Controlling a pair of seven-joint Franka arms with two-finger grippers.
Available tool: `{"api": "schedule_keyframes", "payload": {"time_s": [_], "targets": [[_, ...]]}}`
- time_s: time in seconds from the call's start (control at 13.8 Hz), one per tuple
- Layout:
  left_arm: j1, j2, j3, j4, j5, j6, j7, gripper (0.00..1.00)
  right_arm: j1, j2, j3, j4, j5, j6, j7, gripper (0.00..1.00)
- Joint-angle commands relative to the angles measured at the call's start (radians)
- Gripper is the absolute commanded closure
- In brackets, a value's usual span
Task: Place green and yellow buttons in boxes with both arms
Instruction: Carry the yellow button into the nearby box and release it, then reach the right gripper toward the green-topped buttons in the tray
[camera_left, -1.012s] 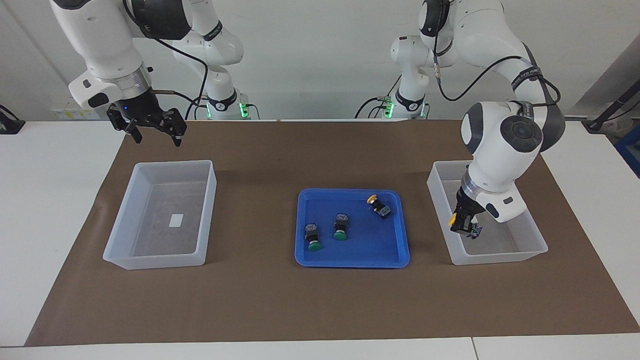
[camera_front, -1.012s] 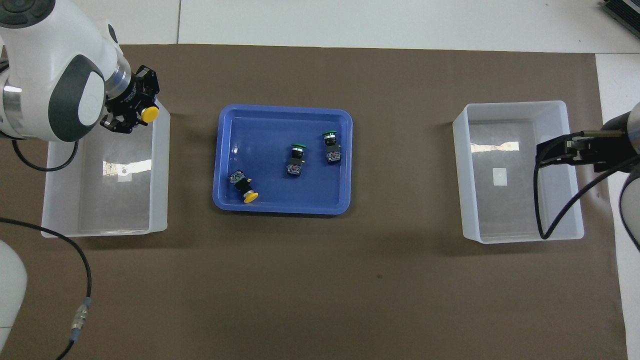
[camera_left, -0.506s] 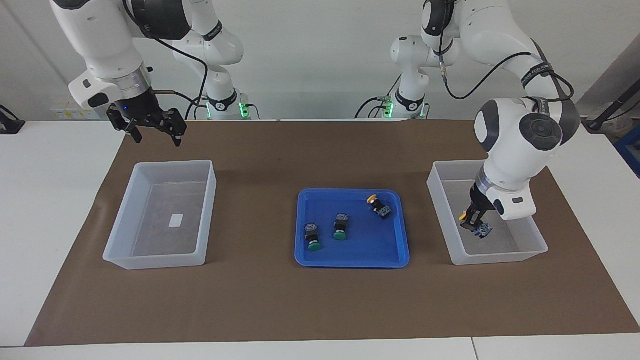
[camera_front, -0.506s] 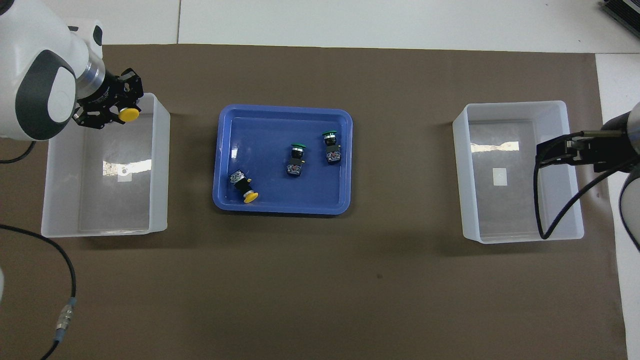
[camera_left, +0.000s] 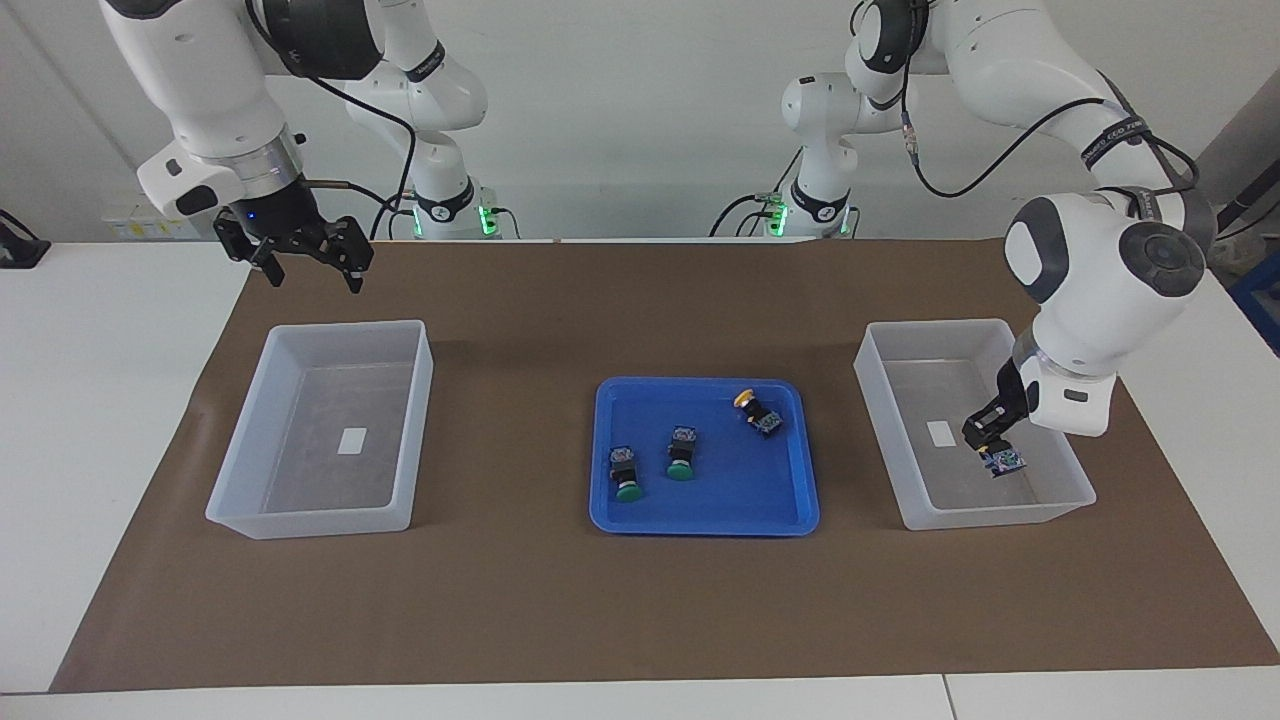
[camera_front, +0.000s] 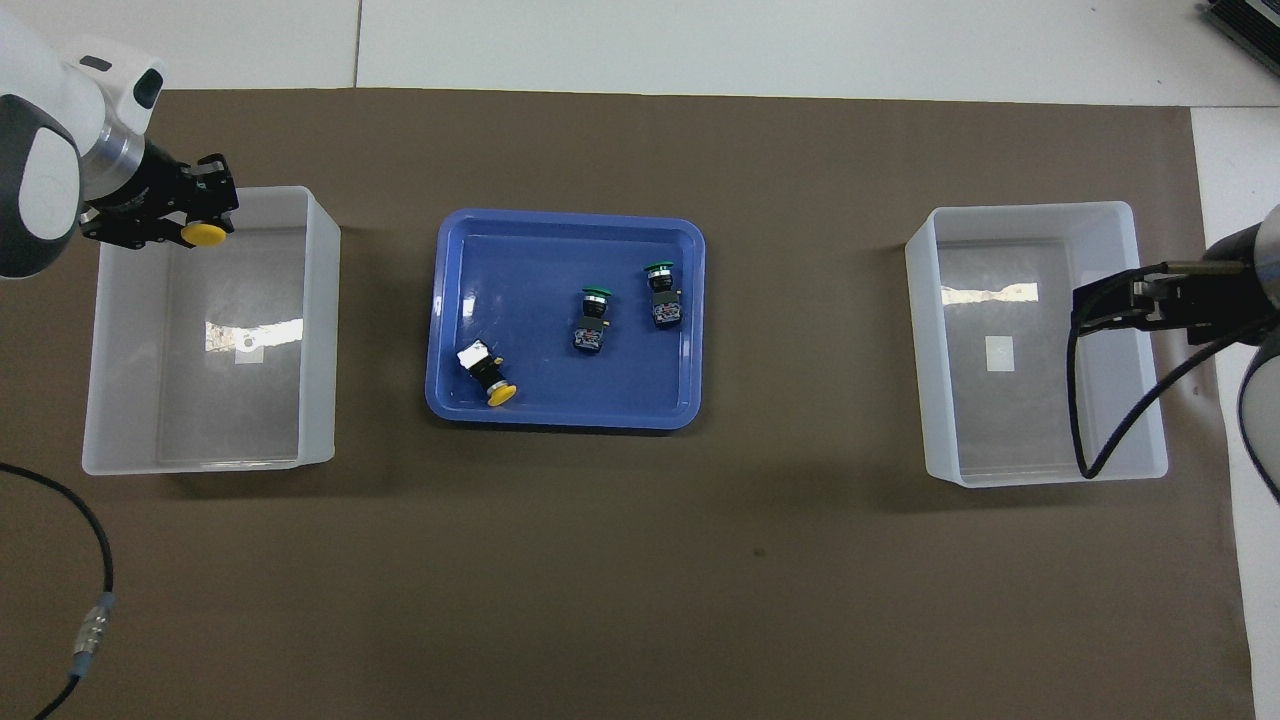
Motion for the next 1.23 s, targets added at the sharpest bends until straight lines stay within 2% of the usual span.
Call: {"api": "schedule_keyframes", "payload": {"time_s": [0.0, 0.14, 0.51, 0.65, 0.87, 1.08, 1.16], "targets": [[0.027, -0.057, -0.003, -0.093, -0.016, 0.027, 0.107, 1.00, -0.012, -0.015, 0.005, -0.011, 0.023, -0.004, -0.029, 0.00], [0.032, -0.093, -0.003, -0.193, -0.016, 0.107, 0.119, 1.00, -0.013, -0.014, 0.005, -0.011, 0.023, -0.004, -0.029, 0.00], [0.030, -0.207, -0.003, -0.555, -0.014, 0.456, 0.119, 1.00, -0.022, -0.015, 0.006, -0.011, 0.025, -0.013, -0.030, 0.00], [0.023, -0.207, 0.001, -0.615, -0.014, 0.520, 0.119, 1.00, -0.012, -0.012, 0.022, -0.009, 0.025, 0.017, -0.038, 0.00], [0.020, -0.189, 0.001, -0.698, -0.013, 0.644, 0.124, 1.00, 0.065, 0.003, 0.033, -0.044, 0.023, 0.154, 0.058, 0.00], [0.015, -0.170, 0.001, -0.744, -0.013, 0.719, 0.124, 0.99, 0.198, 0.110, 0.033, -0.038, 0.004, 0.290, 0.246, 0.00], [0.015, -0.172, 0.001, -0.744, -0.013, 0.719, 0.124, 0.86, 0.241, 0.148, 0.033, -0.038, 0.000, 0.340, 0.320, 0.00]]}}
